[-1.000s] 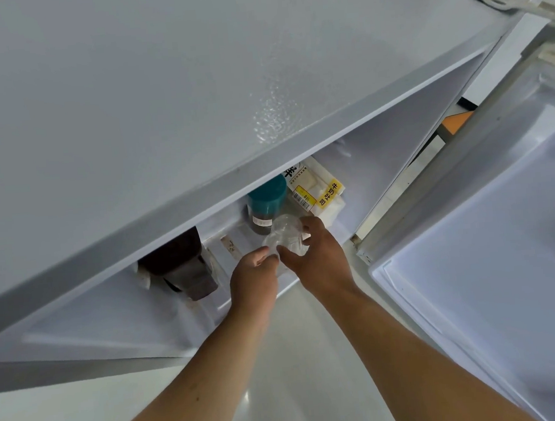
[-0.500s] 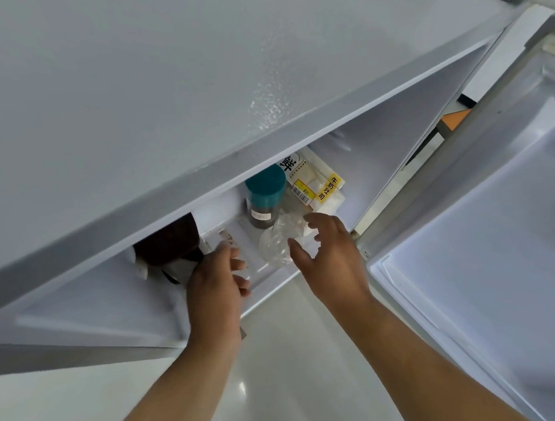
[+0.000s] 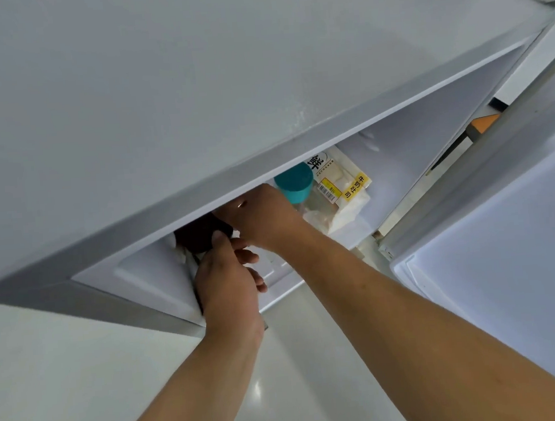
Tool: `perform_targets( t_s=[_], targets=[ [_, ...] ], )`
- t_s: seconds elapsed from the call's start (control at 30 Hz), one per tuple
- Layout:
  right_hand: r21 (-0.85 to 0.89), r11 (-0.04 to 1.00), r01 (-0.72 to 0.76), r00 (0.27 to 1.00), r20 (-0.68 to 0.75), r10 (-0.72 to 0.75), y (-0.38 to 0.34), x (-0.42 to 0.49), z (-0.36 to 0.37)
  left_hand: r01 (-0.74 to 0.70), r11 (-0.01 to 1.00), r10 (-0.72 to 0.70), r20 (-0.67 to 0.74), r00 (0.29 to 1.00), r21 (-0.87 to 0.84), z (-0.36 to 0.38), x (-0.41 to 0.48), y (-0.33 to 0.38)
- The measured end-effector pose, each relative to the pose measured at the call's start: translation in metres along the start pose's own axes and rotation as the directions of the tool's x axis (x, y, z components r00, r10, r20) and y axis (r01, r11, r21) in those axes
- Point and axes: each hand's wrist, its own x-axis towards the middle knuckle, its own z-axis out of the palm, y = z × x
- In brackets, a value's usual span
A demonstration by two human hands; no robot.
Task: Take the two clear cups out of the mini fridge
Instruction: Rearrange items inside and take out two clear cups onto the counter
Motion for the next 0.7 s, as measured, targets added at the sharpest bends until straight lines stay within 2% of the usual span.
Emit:
perform_targets(
  t_s=[0.1,0.23,0.37,0.47,0.57,0.7],
  targets=[
    [0.028,0.999,0.026,0.999,-0.031,-0.026,-0.002,-0.004,-0.004,0.016,1.000,-0.016,0.017,1.000,0.007,0.003,0.000,0.004],
    [0.025,0.998,0.062,0.990,-0.131,-0.058,0.008,-0.008,-0.016,-0.050,0.998,0.047,0.102,0.994,0.032,0.014,-0.006,0.005],
    [-0.053,0.999,-0.007,0.972,-0.235,-0.006,0.023,-0.008,-0.034,-0.035,0.999,0.026,0.218,0.976,0.036,0.035,-0.012,0.004],
    [-0.160,0.985,-0.069,0.979,-0.198,0.037,0.031,-0.003,-0.040,0.024,0.997,-0.042,0.245,0.969,0.075,0.049,-0.008,-0.004],
    [-0.380,0.916,-0.131,0.988,-0.132,0.086,0.041,0.007,-0.031,0.111,0.990,-0.126,0.219,0.968,0.082,0.052,0.006,-0.018],
    [-0.500,0.845,-0.192,0.981,-0.098,0.165,0.058,0.022,-0.009,0.173,0.978,-0.194,0.197,0.961,0.117,0.044,0.027,-0.038]
  ],
)
